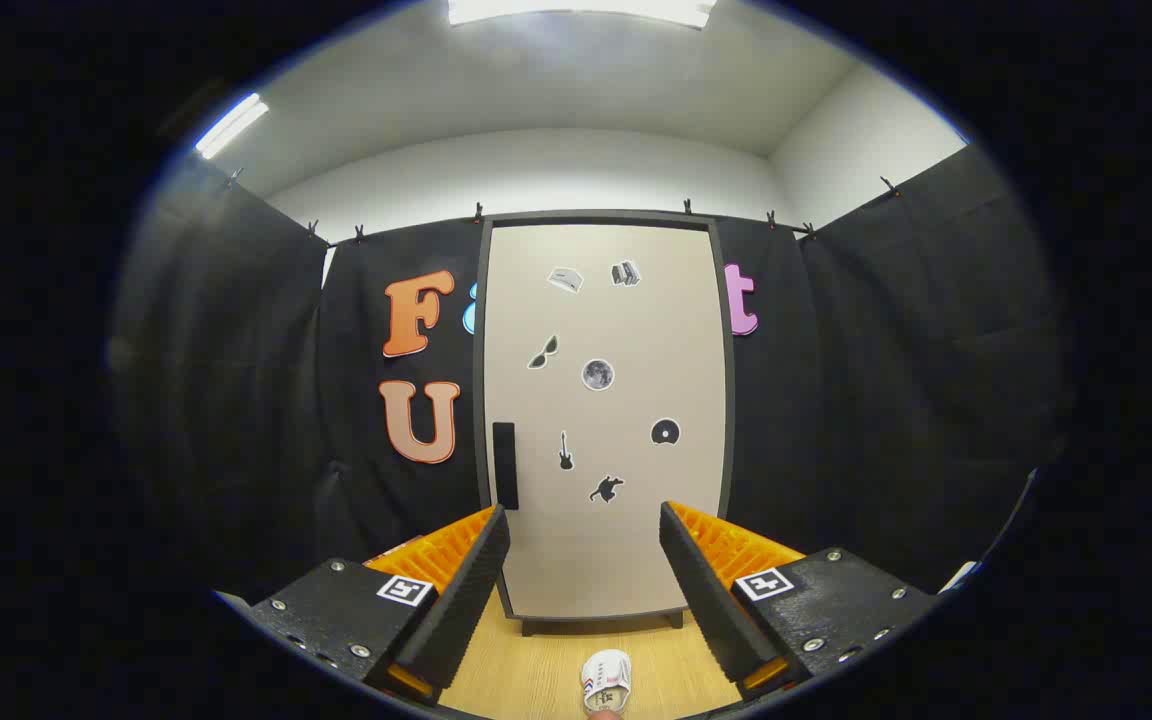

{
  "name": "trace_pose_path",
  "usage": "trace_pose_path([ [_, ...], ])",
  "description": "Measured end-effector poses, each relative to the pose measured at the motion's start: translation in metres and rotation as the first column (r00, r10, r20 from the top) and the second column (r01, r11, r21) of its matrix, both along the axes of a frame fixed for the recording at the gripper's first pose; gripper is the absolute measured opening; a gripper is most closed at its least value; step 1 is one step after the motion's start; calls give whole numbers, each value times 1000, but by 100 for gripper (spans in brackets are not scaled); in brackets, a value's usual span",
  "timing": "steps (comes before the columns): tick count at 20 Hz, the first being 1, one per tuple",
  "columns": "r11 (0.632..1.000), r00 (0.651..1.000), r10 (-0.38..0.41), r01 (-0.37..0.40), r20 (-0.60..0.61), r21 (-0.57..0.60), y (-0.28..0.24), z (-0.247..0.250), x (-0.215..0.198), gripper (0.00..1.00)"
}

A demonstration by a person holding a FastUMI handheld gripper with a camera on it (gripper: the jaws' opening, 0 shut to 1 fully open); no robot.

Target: Open the shoe cabinet door, grab the shoes and put them into the shoe cabinet, then close the shoe cabinet door.

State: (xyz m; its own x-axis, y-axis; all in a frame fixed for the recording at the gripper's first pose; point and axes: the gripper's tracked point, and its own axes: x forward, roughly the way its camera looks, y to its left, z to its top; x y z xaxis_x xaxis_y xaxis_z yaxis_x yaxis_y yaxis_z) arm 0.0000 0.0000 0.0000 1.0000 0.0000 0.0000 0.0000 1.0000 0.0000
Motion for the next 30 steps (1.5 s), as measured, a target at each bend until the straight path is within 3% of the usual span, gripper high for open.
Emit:
trace_pose_path([
  [20,1000,1000,6,-6,-19,0,7,-8,12,94],
  [30,997,996,76,-77,-48,-8,50,-31,68,95],
])
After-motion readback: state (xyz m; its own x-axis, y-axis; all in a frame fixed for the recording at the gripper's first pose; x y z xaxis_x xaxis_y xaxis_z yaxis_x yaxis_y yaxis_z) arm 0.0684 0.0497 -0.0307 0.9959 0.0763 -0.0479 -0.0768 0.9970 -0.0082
